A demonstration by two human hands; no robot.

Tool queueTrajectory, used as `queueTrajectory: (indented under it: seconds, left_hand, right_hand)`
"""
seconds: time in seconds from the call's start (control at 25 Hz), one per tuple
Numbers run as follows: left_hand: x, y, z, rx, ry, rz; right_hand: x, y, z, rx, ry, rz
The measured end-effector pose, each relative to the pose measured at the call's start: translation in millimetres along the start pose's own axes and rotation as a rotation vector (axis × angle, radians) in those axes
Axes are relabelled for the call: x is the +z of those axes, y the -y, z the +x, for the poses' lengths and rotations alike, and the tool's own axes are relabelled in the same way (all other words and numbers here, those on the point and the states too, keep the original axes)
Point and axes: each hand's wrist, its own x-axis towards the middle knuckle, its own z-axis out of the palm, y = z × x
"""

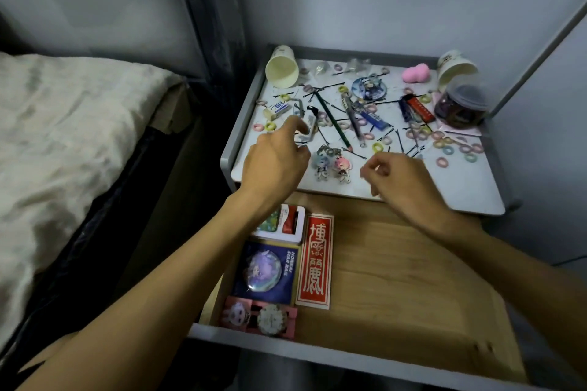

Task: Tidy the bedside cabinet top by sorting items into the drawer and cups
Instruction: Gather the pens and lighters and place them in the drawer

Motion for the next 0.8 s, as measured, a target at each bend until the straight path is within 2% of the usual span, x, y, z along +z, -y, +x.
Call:
queueTrajectory:
  seconds: [0.08,0.16,0.36,0.48,0.6,0.8]
  left_hand:
    - [11.9,-20.1,23.9,0.055,-0.016,0.015]
    - [28.0,-35.9,49.9,0.068,0.047,0.091]
    - [58.6,-47.3,92.4,0.106,0.173,0.454]
    - [68.8,-43.9,104.4,0.099,0.172,0.545]
    - [76.5,-41.7,110.7,0.068,0.181,0.504]
    - [78.9,-42.1,118.9,-0.002,0.161,0.311]
  right_hand:
    - [-18.2,-4.9,32.6,0.003,-0.035,0.005]
    - [-22.4,-5.1,61.6,-0.04,-0.065,-0.071]
    - [-1.9,3.2,97.6,-0.1,-0.13,-0.377]
    - [1.7,4.7,104.4,-0.071,-0.118,-0.392]
    - [-4.1,3.9,111.4,0.015,-0.058,-0.24]
    - [-27.5,-16.6,96.3,0.157,0.031,0.379]
